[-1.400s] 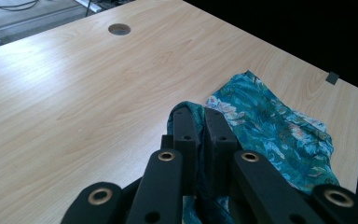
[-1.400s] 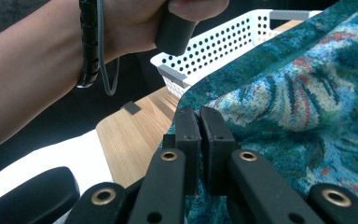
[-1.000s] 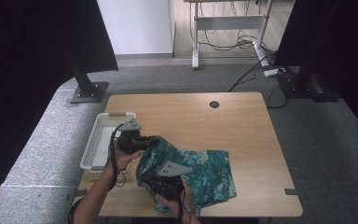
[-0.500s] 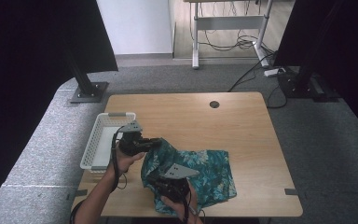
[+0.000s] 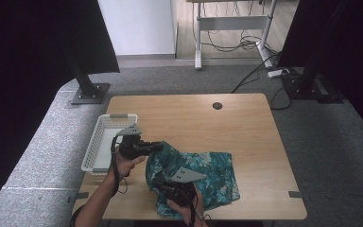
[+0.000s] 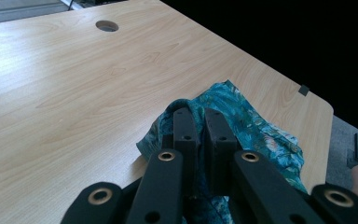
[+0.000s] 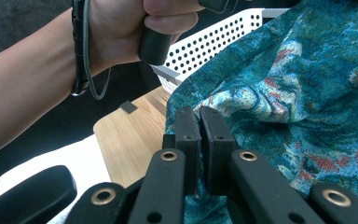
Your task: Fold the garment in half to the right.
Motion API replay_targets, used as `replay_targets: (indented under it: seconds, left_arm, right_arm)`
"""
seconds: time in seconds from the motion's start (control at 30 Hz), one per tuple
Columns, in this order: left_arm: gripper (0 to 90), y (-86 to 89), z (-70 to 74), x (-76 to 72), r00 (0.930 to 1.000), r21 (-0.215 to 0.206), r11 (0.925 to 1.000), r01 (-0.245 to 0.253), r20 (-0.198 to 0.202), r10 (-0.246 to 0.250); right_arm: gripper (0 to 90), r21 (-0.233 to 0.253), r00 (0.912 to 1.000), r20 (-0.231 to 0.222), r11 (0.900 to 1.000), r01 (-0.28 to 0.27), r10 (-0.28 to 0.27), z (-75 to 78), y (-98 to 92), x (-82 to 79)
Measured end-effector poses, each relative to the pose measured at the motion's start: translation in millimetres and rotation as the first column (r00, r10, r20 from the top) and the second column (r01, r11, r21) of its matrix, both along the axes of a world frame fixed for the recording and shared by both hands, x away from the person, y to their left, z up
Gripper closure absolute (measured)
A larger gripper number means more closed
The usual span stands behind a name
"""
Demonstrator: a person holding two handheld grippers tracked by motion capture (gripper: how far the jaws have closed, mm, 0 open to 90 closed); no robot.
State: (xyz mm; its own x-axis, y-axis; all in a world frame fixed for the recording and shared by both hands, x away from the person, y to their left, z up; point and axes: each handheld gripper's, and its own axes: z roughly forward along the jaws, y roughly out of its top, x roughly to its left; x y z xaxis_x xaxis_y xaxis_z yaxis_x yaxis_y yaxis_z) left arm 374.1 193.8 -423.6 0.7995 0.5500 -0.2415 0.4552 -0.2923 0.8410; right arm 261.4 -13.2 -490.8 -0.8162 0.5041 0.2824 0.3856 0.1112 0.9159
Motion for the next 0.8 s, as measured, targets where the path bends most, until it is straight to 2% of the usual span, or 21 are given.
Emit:
replay_targets:
  seconds: [0.3,0.43,0.53,0.73,0.8]
  left_arm:
    - [84.1,10.4,4.6,-2.0,0.9999,-0.014,0.9998,-0.01,0.003,0.01]
    - [84.1,20.7,9.5,-3.1,0.9996,-0.016,0.9995,-0.027,0.009,0.027]
    - [84.1,35.9,17.3,-3.5,0.9986,-0.023,0.9985,-0.05,0.019,0.05]
    - [84.1,50.6,25.5,-3.6,0.9975,-0.032,0.9973,-0.066,0.024,0.067]
    - [84.1,49.7,24.6,-3.3,0.9977,-0.034,0.9974,-0.063,0.02,0.064]
  right_arm:
    - [86.6,0.005,0.9999,0.004,1.0,-0.012,0.012,1.3,7.2,-0.3]
    - [86.6,0.011,0.9993,0.011,0.999,-0.037,0.037,5.3,19.4,1.9]
    - [86.6,0.013,0.9978,0.022,0.998,-0.062,0.062,11.0,34.7,4.8]
    - [86.6,0.026,0.9954,0.037,0.996,-0.089,0.088,18.4,52.3,8.2]
    - [86.6,0.023,0.9951,0.04,0.996,-0.092,0.091,19.5,53.6,7.4]
